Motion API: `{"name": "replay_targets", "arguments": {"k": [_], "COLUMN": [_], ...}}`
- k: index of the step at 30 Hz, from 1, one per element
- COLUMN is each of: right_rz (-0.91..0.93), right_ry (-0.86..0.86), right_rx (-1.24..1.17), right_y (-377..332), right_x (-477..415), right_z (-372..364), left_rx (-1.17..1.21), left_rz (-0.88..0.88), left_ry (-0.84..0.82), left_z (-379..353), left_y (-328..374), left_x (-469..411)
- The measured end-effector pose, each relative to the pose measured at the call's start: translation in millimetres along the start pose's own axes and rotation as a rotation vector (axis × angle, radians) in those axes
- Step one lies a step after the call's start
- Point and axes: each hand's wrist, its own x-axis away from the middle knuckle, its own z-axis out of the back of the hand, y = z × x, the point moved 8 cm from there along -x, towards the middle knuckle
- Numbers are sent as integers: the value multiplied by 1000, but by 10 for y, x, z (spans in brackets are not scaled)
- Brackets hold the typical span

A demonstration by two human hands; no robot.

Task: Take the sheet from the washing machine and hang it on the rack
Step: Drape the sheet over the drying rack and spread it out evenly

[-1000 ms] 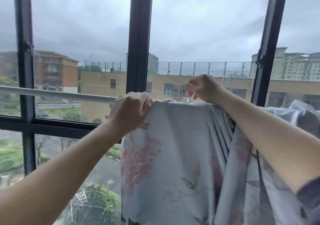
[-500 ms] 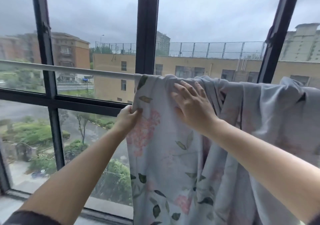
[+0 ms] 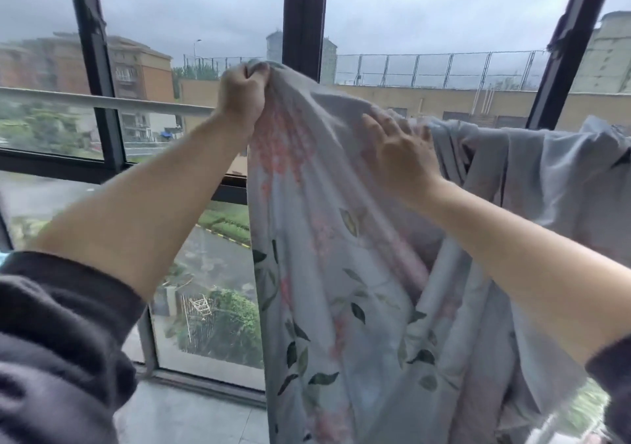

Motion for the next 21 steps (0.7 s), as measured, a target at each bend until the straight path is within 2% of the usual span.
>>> {"name": "replay_targets", "arguments": {"k": [5, 8, 12, 17, 21], "right_rz": [-90, -178, -342, -416, -501], "right_ry": [217, 222, 324, 303, 180], "right_rx": [-16, -22, -84, -99, -73], "right_y": [85, 155, 345, 348, 383], "right_x": [-253, -387, -791, -1421, -1657], "right_z": [231, 235, 523, 734, 335], "left_rx": [-157, -228, -359, -432, -619], "left_rz": [-33, -38, -84, -187, -172], "left_ry": [-4, -15, 15, 87, 28], "left_z": [28, 5, 80, 185, 113], "left_y": [228, 157, 217, 587, 312], "left_x": [-505, -733, -1004, -1412, -1670]}}
